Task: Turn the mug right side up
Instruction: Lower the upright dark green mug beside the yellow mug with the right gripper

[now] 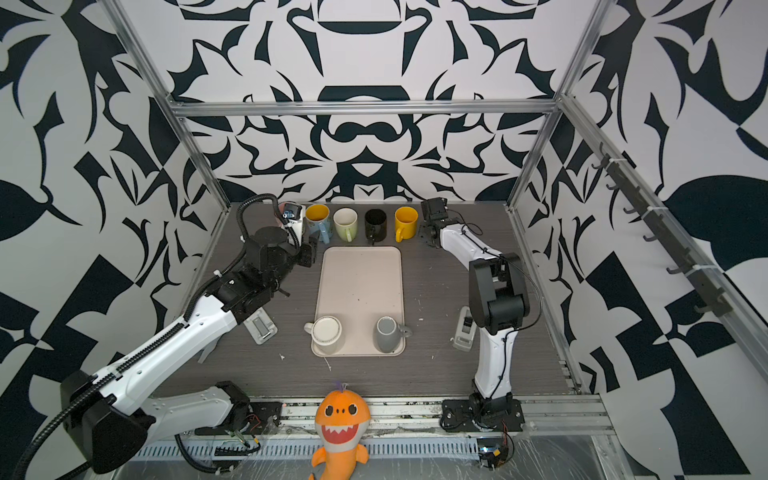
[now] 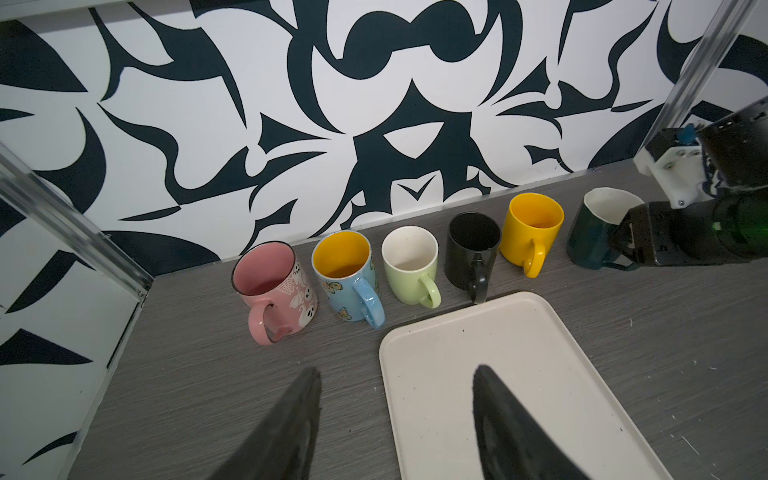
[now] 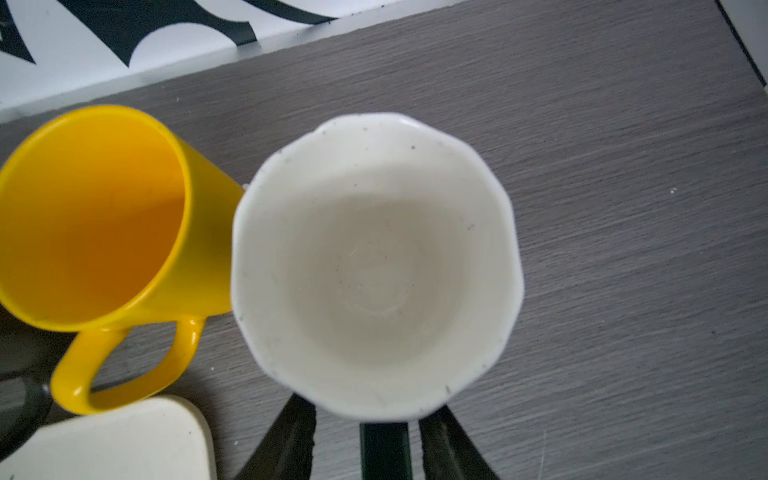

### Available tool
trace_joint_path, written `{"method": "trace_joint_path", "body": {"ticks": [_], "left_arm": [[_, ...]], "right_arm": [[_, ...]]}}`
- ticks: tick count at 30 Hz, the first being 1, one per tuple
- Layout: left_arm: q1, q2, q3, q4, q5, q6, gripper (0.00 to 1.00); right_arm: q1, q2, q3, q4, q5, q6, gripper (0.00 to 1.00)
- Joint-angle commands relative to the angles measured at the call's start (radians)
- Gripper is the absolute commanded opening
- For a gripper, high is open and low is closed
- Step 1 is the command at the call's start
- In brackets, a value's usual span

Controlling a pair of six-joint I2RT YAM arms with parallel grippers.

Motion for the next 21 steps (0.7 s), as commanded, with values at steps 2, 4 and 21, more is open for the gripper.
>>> {"method": "trace_joint_path", "body": {"ticks": [2,4,21], "left_arm": [[0.004,-0.039,-0.018,-0.021,-0.021,-0.009,0.61],[0.005,-0.045,-0.019,-0.021,-0.022,-0.009,0.62],[0.049,-0.051,0.05,-0.152,0.082,-0.226,0.7]], "right_arm": [[-0.004,-0.054,-0.01,0.029,0.012,0.011,0.53],[-0.003,-0.067,-0.017,0.029,0.01,0.014,0.57],[0.195,-0.466,-0.202,-0.117,0.28,-0.012,0.65]]}}
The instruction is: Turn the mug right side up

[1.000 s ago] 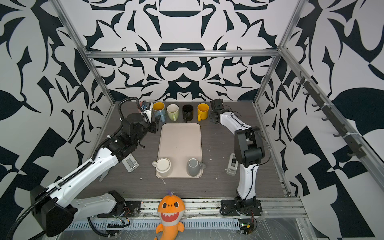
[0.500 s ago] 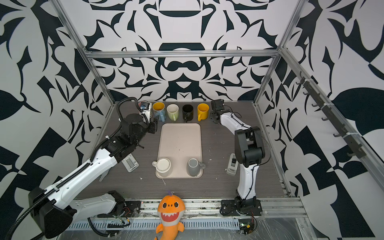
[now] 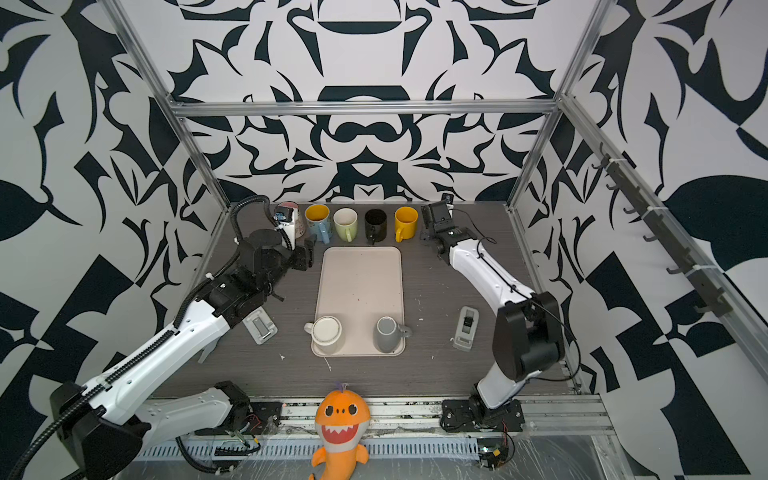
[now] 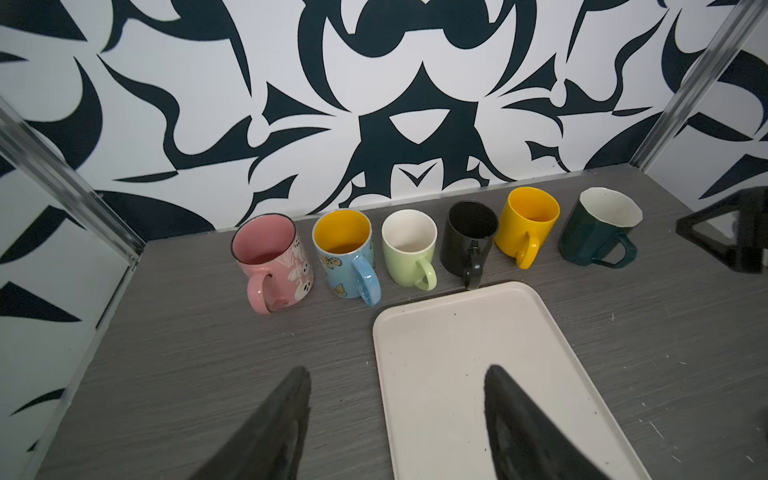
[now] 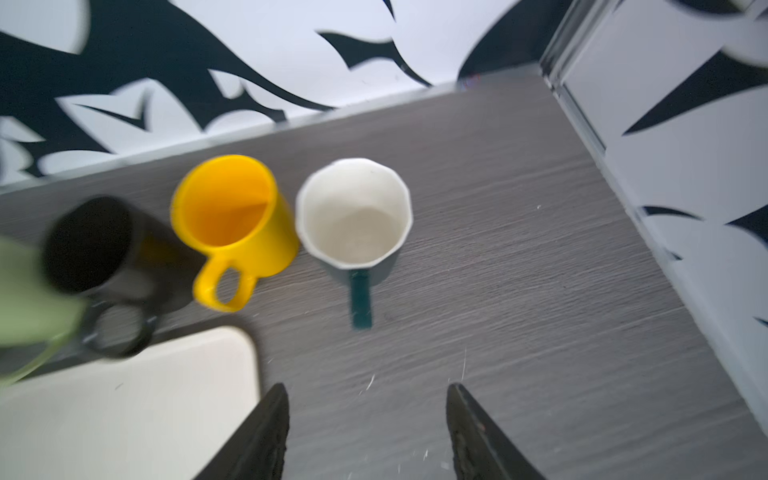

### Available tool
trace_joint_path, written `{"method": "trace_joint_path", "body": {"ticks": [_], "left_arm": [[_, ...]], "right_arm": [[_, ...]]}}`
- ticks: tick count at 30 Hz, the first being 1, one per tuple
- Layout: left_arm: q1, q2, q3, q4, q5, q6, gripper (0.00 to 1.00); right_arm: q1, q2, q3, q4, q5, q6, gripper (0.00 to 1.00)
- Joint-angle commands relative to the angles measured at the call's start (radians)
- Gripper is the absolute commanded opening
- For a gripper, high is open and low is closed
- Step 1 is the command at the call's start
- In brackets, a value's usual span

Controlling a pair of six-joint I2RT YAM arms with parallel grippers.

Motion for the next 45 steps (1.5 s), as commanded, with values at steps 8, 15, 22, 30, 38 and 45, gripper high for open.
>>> {"method": "trace_joint_path", "body": {"ticks": [8,15,22,30,38,45], "left_arm": [[0.178,-0.038,0.02,-0.113,0.215,-0.416,0.71],[0.383,-0.077,-0.077,-0.177,0.474,-0.86,0.7],[0.398,-0.09,-0.23,-0.106,0.588,-1.253,0.69],[0.395,-0.159,-0.331,-0.192,0.59,-1.558,0.74],[0.371,-0.297,-0.418,-0.321,0.515,-1.769,0.75],[0.344,-0.263,-0.388,-0.401,0.525,-1.794,0.76]], "right_arm": [[0.26,-0.21,-0.079,-0.15,0.315,0.018,0.64],[0.318,-0.288,-0.134,-0.147,0.329,0.07,0.64],[0.336,-0.296,-0.174,-0.085,0.316,0.065,0.64],[0.339,-0.276,-0.203,-0.016,0.301,0.049,0.63],[0.339,-0.247,-0.204,0.008,0.297,0.033,0.64],[0.339,-0.196,-0.195,0.033,0.272,0.035,0.64]]}}
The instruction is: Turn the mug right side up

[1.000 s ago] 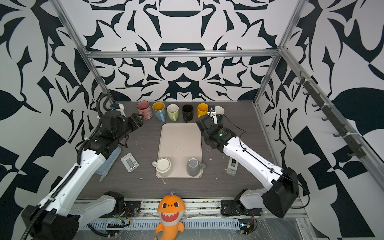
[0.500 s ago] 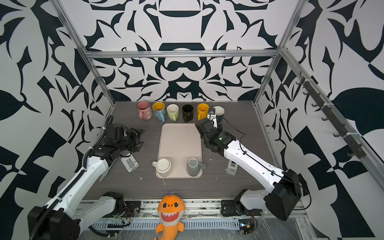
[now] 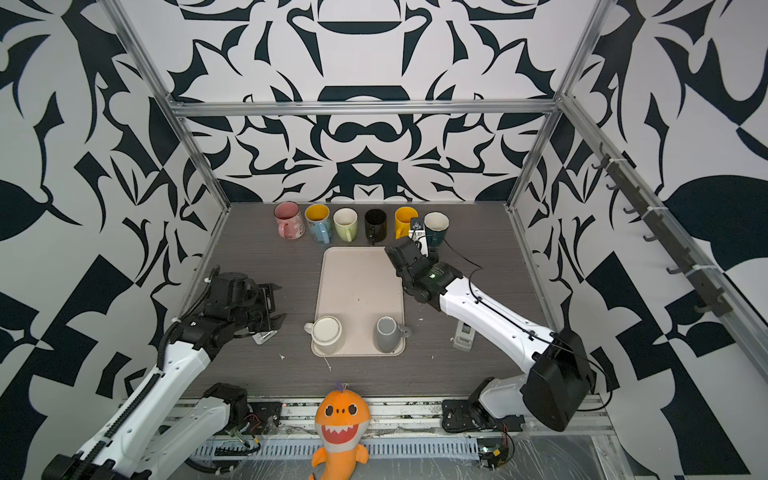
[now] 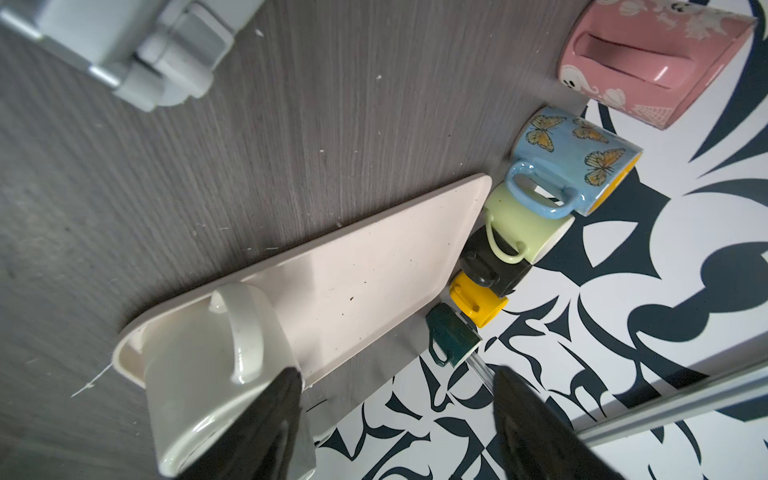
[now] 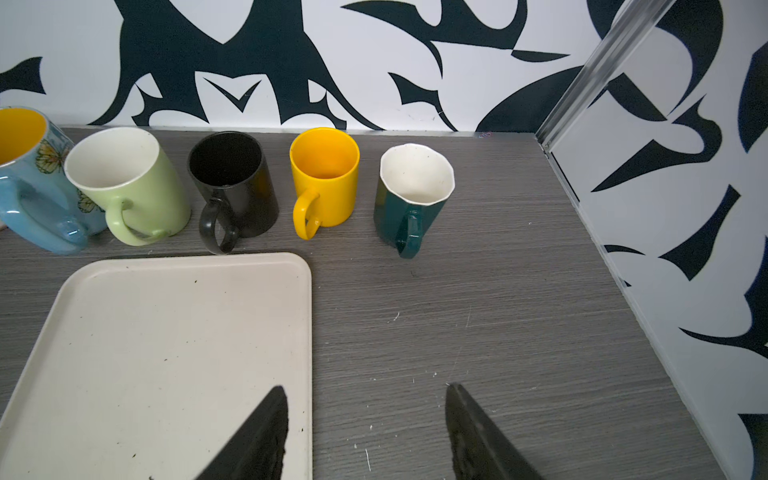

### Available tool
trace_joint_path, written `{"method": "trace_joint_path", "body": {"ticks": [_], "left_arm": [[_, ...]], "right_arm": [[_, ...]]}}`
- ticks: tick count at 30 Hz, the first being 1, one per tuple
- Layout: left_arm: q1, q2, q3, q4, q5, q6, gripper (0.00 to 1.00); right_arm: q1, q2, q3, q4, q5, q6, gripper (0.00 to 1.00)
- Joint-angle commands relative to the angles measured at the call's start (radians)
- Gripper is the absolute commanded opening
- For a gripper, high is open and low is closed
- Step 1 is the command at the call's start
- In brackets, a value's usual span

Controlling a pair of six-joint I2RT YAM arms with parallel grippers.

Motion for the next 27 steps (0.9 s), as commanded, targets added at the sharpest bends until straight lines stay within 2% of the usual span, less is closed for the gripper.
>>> {"method": "trace_joint_path", "body": {"ticks": [1,4,11,27], "left_arm": [[-0.016,0.036,0.022,-0.086,0.009,-0.057,0.76],[-0.045,0.08,0.014,-0.096,0.03,-0.073,0.76],[-0.126,0.127,-0.01,-0.095,-0.006,-0.123,0.77],[-0.155,0.147,-0.037,-0.06,0.012,-0.162,0.76]], "right_arm": [[0.004,0.017,0.014,0.037,-0.005,-0.001,0.64],[0.004,0.04,0.03,0.037,-0.009,-0.005,0.64],[0.004,0.071,0.045,0.042,-0.017,-0.013,0.64],[0.004,0.108,0.038,0.052,-0.032,0.002,0.64]]}}
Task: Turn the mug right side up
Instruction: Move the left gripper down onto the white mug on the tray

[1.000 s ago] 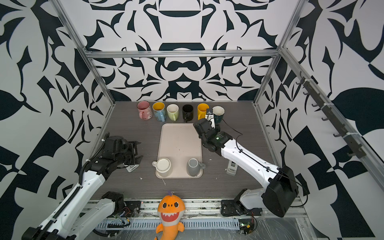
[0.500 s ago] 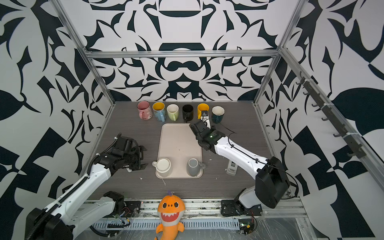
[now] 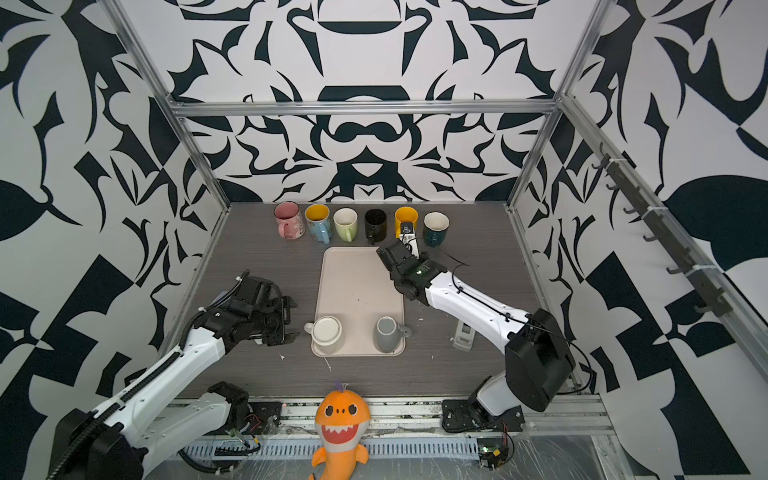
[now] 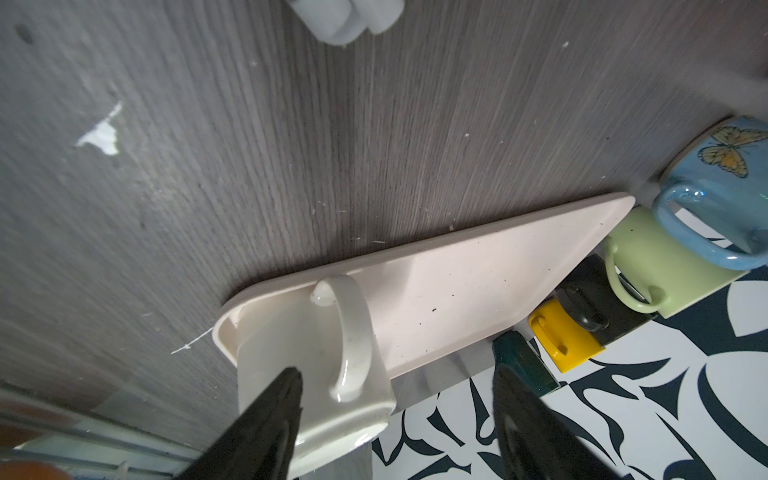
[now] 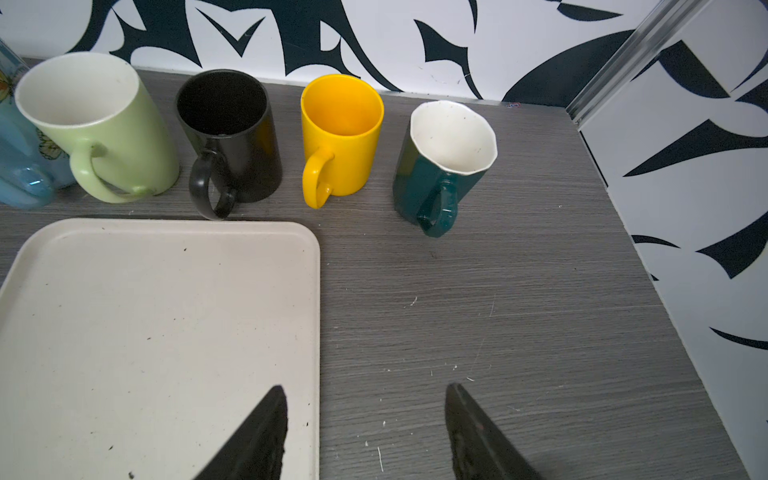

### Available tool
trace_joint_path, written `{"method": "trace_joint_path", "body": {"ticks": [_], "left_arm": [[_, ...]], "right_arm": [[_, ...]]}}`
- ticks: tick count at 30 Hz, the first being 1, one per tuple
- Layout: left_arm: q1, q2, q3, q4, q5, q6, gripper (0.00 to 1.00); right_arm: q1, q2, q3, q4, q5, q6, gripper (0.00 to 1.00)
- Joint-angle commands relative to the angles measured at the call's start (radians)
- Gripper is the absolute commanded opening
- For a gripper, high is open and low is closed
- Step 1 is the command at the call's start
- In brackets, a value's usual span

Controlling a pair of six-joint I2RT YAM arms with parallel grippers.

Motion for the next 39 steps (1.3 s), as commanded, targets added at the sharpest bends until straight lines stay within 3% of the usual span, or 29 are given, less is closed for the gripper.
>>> {"method": "trace_joint_path", "body": {"ticks": [1,25,39], "left_arm": [[-0.006,0.013,-0.014,-0.023,0.007,-0.027,0.75],[-0.071,0.118,0.001,0.047,0.017,-0.061,0.71],[-0.075,0.211,0.031,0.111,0.048,-0.044,0.53]], "right_arm": [[0.003,-0.001,0.036,0.023,0.001,0.006,0.64],[0.002,0.021,0.035,0.025,0.001,0.005,0.64],[0.003,0.038,0.048,-0.001,0.012,0.006,0.64]]}}
